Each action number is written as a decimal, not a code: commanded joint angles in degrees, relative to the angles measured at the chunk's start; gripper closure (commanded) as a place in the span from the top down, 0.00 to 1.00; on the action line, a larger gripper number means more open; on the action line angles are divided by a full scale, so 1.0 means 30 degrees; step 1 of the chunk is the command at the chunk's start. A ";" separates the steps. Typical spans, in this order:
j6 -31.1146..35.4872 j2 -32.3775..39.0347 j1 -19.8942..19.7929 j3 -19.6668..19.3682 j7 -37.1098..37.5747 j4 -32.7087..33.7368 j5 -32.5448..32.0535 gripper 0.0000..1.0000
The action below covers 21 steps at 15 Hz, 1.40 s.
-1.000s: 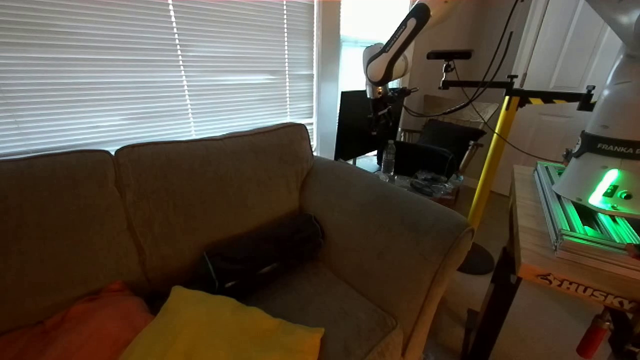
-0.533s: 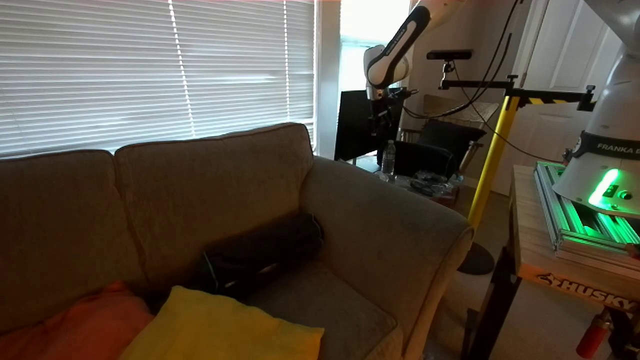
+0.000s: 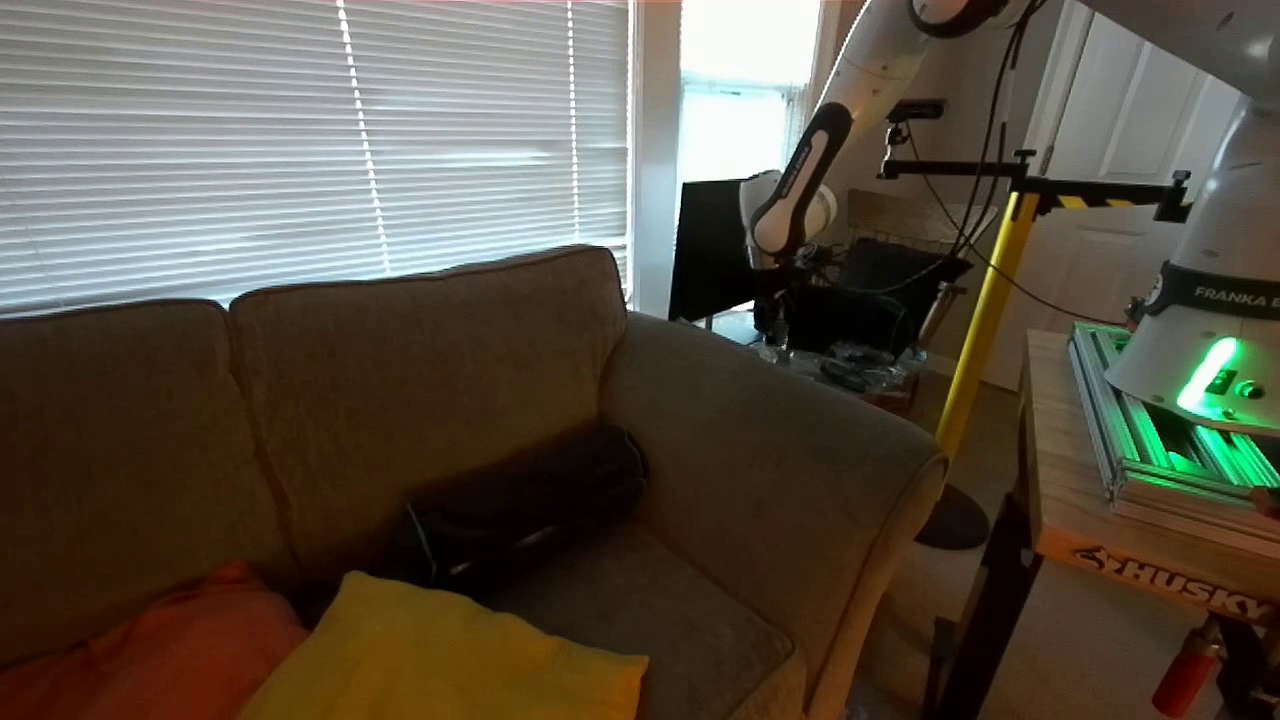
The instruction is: Put the remote on the sofa
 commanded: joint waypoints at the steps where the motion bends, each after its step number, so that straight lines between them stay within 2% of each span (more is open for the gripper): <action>1: 0.0659 0.1741 -0.0797 -0.0274 -0.1080 0.1142 -0.0249 1.00; 7: -0.0878 0.3269 -0.2708 -0.0337 -0.2261 0.3892 0.0195 1.00; 10: -0.2171 0.3342 -0.3534 0.0119 -0.2875 0.4975 0.0522 1.00; 11: -0.2633 0.2672 -0.3643 0.0315 -0.3057 0.4422 0.0614 1.00; 12: -0.1684 0.2930 -0.3215 -0.0242 -0.2318 0.4093 0.0224 1.00; 16: -0.2182 0.2812 -0.3368 -0.0026 -0.2507 0.4315 0.0290 1.00; 21: -0.2479 0.4566 -0.3564 0.0330 -0.3116 0.6624 0.0261 1.00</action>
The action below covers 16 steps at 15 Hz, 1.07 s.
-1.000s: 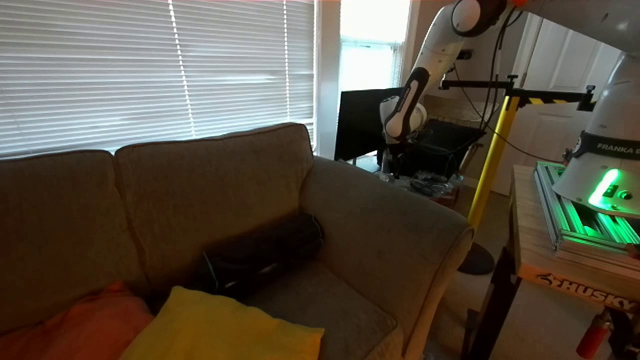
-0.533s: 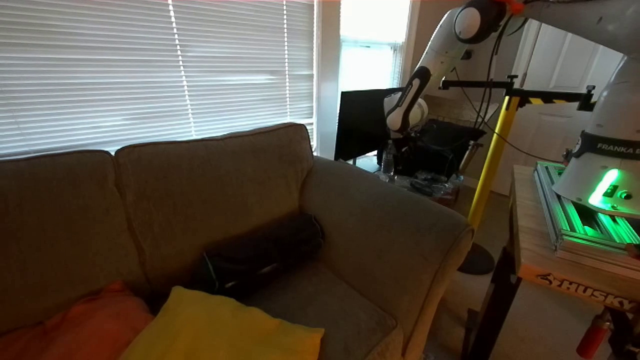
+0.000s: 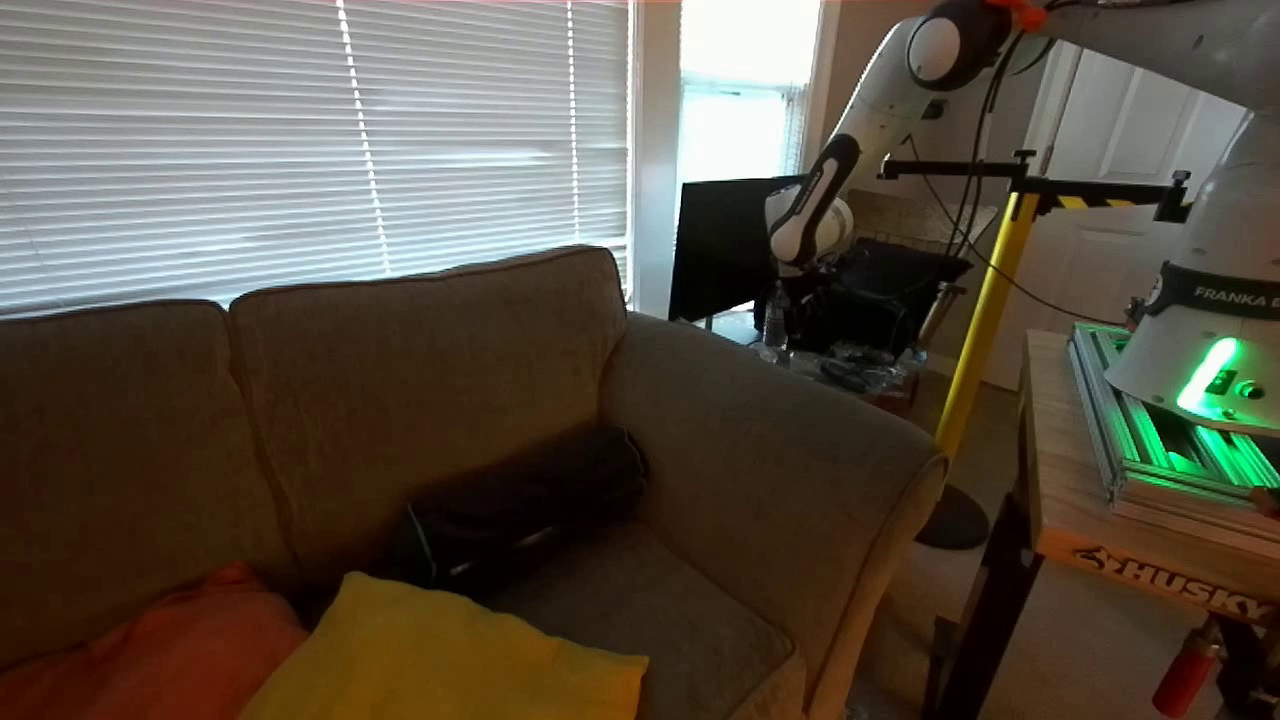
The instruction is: Put the remote on the sofa
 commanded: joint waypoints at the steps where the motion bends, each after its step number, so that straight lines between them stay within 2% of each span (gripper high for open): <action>1: -0.0459 0.1836 -0.0279 0.0443 -0.0876 0.2514 0.0202 1.00; 7: -0.1434 0.4533 -0.0526 0.1394 -0.2365 0.6124 0.0351 1.00; 14: -0.4454 0.7490 -0.1245 0.2029 -0.3562 1.0644 0.0274 1.00; 15: -0.4569 0.7347 -0.1358 0.2138 -0.3692 1.0399 0.0160 1.00; 16: -0.4191 0.6346 -0.1233 0.1982 -0.3958 0.8812 0.0401 1.00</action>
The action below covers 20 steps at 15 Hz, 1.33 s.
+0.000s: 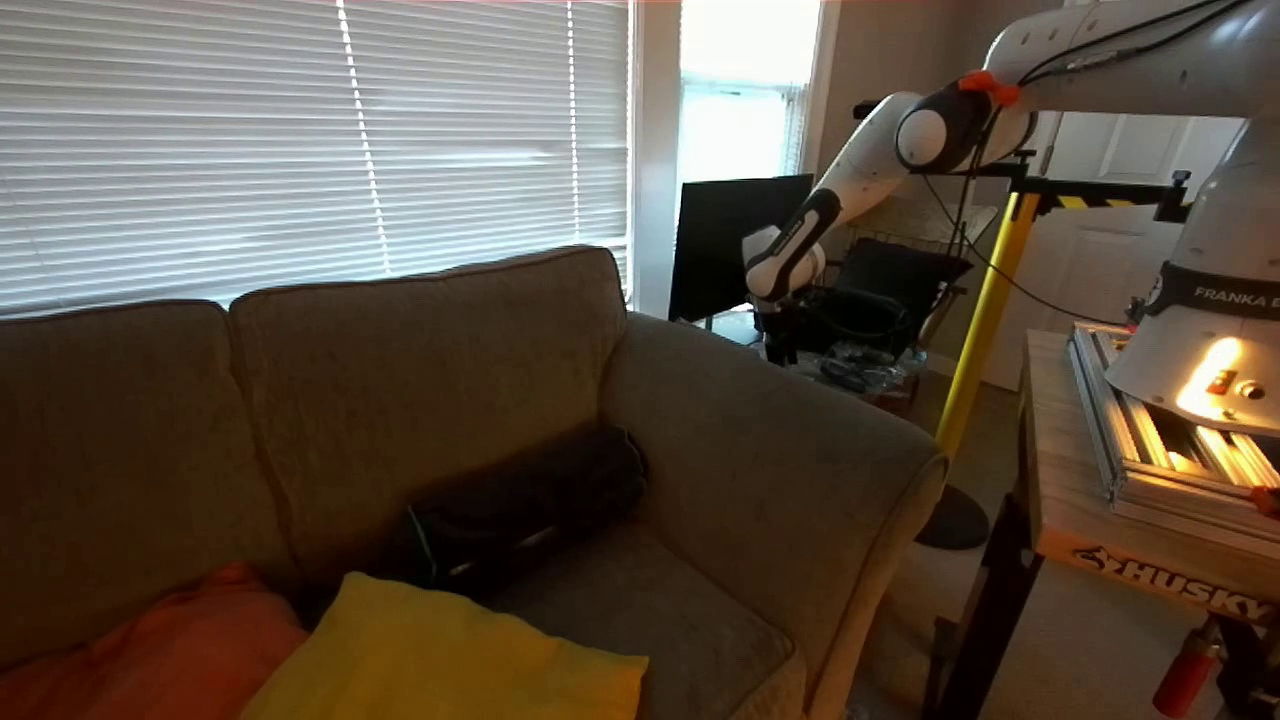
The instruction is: Put the remote on the sofa
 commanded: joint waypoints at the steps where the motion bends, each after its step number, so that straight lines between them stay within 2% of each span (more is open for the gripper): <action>1: -0.0486 0.0098 -0.0472 0.0288 -0.1360 0.0214 0.0395 1.00; 4: -0.0682 0.0091 -0.0643 0.0373 -0.1818 0.0290 0.0476 0.97; 5: -0.0791 0.0088 -0.0682 0.0399 -0.1952 0.0307 0.0499 0.88; 6: -0.1004 0.0085 -0.0671 0.0391 -0.1914 0.0309 0.0534 0.72; 7: -0.1111 0.0079 -0.0704 0.0445 -0.2085 0.0278 0.0531 0.71; 12: -0.1530 0.0066 -0.0644 0.0444 -0.2050 0.0245 0.0521 0.34; 13: -0.1480 0.0057 -0.0618 0.0398 -0.2005 0.0233 0.0483 0.31; 19: -0.1335 0.0052 -0.0274 -0.0502 -0.0716 0.0517 0.0229 0.31; 20: -0.0899 -0.0554 -0.0256 -0.0592 -0.0240 -0.0449 0.0039 0.31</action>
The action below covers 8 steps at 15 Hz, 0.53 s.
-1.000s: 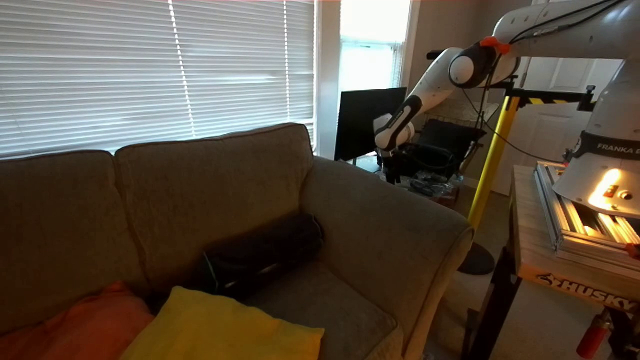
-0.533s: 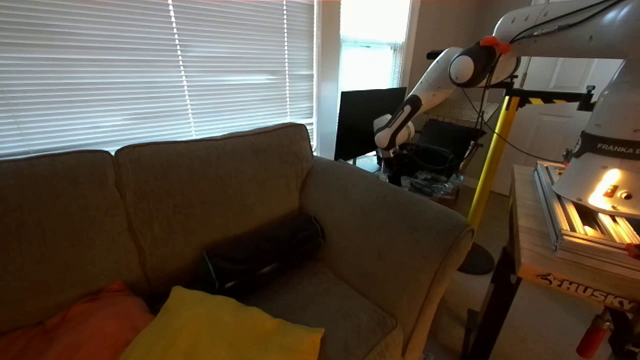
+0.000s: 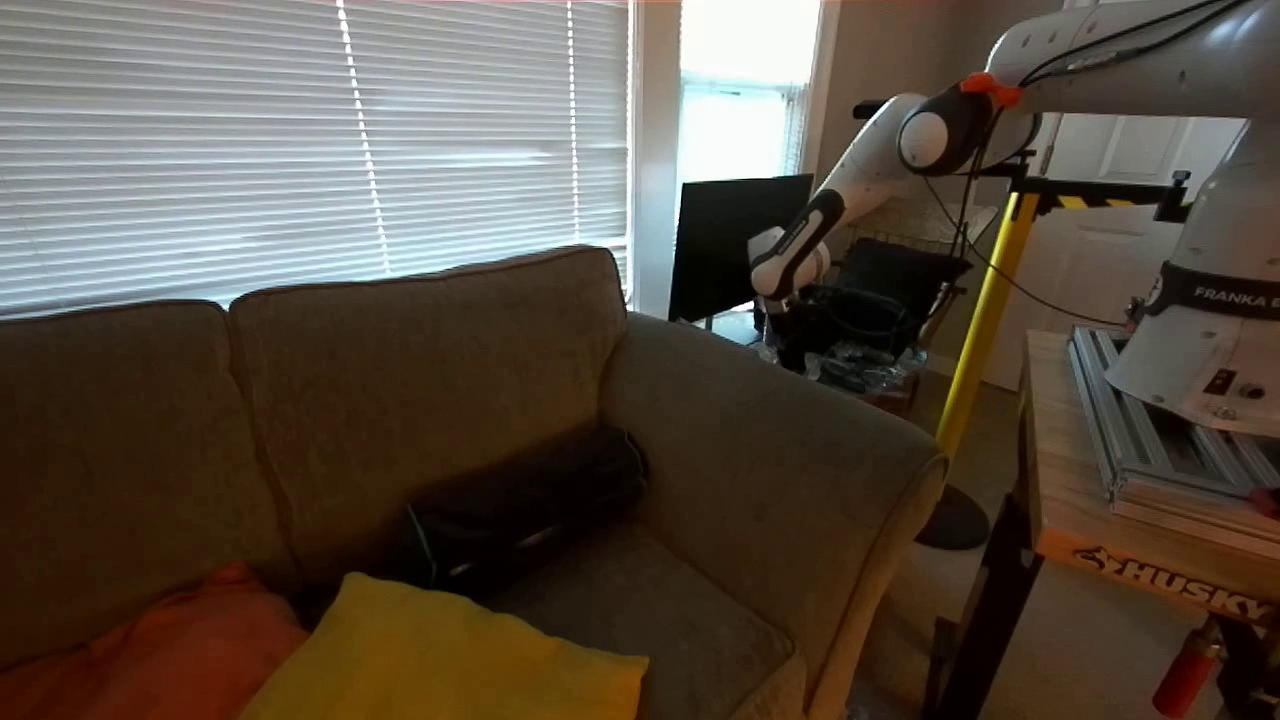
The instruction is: Put the remote on the sofa
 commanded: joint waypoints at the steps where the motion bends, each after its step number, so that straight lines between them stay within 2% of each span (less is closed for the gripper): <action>1: 0.0400 -0.0999 0.0194 -0.0589 0.1257 -0.1207 -0.0049 0.31; 8: 0.3747 -0.4656 0.1626 -0.1561 0.4239 -0.7355 -0.0417 0.31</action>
